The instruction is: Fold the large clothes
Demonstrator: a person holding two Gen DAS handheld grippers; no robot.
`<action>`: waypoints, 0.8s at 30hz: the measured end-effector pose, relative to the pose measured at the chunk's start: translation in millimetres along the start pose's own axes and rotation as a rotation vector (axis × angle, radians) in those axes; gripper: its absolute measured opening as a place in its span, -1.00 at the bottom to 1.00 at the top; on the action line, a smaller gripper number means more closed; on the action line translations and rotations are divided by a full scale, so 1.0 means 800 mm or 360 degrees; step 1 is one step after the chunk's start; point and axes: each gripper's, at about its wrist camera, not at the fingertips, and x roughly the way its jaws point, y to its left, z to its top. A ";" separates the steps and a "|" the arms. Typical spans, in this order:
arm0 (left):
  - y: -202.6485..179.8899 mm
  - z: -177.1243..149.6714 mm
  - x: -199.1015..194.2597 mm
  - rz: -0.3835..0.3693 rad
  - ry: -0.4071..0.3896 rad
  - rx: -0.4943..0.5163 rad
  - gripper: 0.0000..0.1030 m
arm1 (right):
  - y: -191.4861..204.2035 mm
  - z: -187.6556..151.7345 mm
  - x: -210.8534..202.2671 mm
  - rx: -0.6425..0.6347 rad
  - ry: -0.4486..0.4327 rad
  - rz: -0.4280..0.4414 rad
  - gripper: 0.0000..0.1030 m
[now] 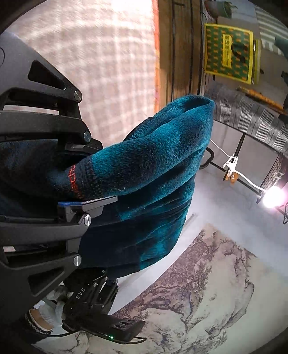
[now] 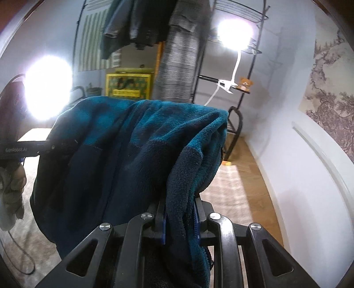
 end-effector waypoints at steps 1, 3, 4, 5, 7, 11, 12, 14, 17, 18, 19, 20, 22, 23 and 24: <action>-0.001 0.005 0.012 0.0000 -0.0003 0.0008 -0.48 | -0.011 0.004 0.010 0.0017 0.0002 -0.0005 -0.68; -0.003 0.014 0.035 0.0005 -0.0006 0.0030 -0.48 | -0.029 0.009 0.030 0.0040 0.0005 -0.0022 -0.68; -0.002 0.017 0.045 0.0008 -0.0006 0.0034 -0.48 | -0.038 0.012 0.041 0.0044 0.0007 -0.0036 -0.68; -0.001 0.022 0.060 0.0012 -0.0006 0.0032 -0.48 | -0.042 0.012 0.050 0.0047 0.0009 -0.0045 -0.68; 0.001 0.028 0.080 0.0022 -0.0008 0.0017 -0.48 | -0.056 0.015 0.073 0.0061 0.0012 -0.0064 -0.68; 0.004 0.036 0.126 0.0061 0.0011 0.0018 -0.48 | -0.068 0.021 0.117 0.0021 0.0048 -0.0126 -0.68; 0.006 0.035 0.133 0.0069 0.0015 0.0020 -0.48 | -0.069 0.021 0.126 0.0001 0.0054 -0.0143 -0.68; 0.012 0.033 0.148 0.0081 0.0025 0.0007 -0.48 | -0.075 0.021 0.149 -0.0017 0.0069 -0.0161 -0.68; 0.029 0.029 0.172 0.0118 0.0055 -0.0020 -0.48 | -0.085 0.014 0.184 0.0010 0.0092 -0.0136 -0.68; 0.034 0.028 0.179 0.0138 0.0067 -0.0020 -0.48 | -0.086 0.012 0.193 0.0010 0.0102 -0.0129 -0.68; 0.039 0.027 0.187 0.0166 0.0083 -0.0016 -0.48 | -0.087 0.007 0.206 -0.0001 0.0121 -0.0127 -0.68; 0.049 0.026 0.200 0.0217 0.0122 -0.0014 -0.48 | -0.087 0.000 0.223 -0.0015 0.0160 -0.0135 -0.67; 0.064 0.022 0.217 0.0287 0.0173 -0.0032 -0.44 | -0.092 -0.012 0.258 -0.0031 0.0267 -0.0165 -0.57; 0.072 0.018 0.226 0.0329 0.0203 -0.0040 -0.43 | -0.098 -0.021 0.279 -0.0022 0.0352 -0.0190 -0.54; 0.080 0.014 0.233 0.0352 0.0222 -0.0048 -0.41 | -0.103 -0.029 0.294 -0.0015 0.0408 -0.0237 -0.47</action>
